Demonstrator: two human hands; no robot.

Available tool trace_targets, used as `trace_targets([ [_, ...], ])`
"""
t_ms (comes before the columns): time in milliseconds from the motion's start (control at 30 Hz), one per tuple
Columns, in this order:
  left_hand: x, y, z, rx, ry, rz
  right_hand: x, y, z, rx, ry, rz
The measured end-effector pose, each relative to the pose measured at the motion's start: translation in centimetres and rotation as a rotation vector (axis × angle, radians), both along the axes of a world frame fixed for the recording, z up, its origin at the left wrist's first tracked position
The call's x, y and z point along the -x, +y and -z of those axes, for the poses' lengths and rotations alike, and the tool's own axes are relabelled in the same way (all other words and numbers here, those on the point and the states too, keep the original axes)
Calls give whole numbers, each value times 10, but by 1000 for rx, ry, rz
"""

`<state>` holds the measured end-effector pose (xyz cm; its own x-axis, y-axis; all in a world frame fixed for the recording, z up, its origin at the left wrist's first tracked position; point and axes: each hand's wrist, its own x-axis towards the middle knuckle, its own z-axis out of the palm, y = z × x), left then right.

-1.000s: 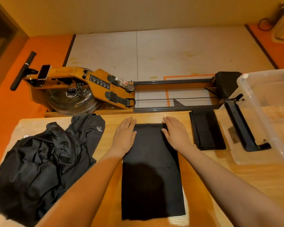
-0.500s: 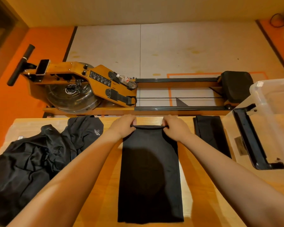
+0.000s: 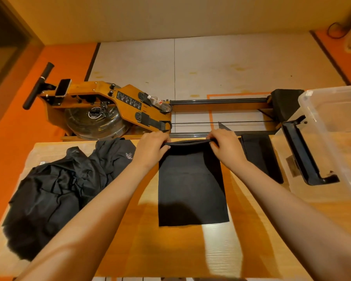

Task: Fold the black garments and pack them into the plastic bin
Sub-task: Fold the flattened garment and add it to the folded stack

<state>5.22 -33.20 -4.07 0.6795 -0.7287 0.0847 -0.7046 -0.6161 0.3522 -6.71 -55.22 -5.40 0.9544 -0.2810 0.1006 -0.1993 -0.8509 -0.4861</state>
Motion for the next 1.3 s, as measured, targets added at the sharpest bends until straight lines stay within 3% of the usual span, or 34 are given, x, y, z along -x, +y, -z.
trace_targets([
  [200,65,44,8,58,32,-12,67,31,-6,34,-63,-13],
  [500,151,86,50,47,36,-35,142,73,37,73,4,-4],
  [1033,177,95,78,25,-129,6,174,96,57,46,46,135],
  [1300,192,99,97,37,-237,72,186,97,75,80,100,104],
])
